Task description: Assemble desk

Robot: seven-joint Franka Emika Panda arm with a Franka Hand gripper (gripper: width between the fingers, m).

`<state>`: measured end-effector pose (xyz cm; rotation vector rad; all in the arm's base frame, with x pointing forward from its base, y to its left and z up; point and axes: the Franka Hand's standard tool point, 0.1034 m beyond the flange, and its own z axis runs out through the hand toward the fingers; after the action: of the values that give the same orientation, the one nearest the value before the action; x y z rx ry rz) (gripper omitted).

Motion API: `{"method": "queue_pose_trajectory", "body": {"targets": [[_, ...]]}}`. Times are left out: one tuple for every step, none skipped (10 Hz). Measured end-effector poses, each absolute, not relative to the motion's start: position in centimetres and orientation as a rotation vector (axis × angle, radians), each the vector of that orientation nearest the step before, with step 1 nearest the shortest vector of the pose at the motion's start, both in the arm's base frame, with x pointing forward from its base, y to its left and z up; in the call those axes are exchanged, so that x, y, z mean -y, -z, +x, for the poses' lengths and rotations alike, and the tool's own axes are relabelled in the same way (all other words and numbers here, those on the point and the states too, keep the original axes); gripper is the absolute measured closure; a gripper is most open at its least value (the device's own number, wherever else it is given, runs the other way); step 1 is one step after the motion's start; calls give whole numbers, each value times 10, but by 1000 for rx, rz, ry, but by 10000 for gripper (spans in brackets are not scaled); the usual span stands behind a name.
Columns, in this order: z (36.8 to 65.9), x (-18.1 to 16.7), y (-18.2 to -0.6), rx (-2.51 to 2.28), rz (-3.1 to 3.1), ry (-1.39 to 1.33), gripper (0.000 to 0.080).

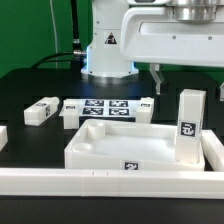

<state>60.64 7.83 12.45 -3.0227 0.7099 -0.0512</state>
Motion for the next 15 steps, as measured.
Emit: {"method": "queue_pose_trajectory", "body": {"targets": [[601, -80, -125, -716, -3021, 50, 152], [602, -79, -124, -714, -3021, 49, 152], [602, -79, -124, -714, -3022, 49, 151], [601, -81, -124, -731, -3018, 44, 151], [600, -88, -123, -740, -3014, 49, 151], [591, -87, -119, -695, -3016, 90, 151], [574, -81, -115, -673, -3014, 101, 151], [565, -79, -113, -676, -3014, 96, 151], [568, -80, -113, -673, -3014, 101, 151], [568, -80, -112, -673, -3014, 100, 151], [567, -80, -112, -673, -3014, 98, 151], [564, -79, -111, -674, -3015, 93, 151], [553, -76, -108, -676, -3019, 80, 151], [533, -68, -97, -664, -3023, 83, 151], [513, -60, -85, -663, -3028, 68, 151]]}}
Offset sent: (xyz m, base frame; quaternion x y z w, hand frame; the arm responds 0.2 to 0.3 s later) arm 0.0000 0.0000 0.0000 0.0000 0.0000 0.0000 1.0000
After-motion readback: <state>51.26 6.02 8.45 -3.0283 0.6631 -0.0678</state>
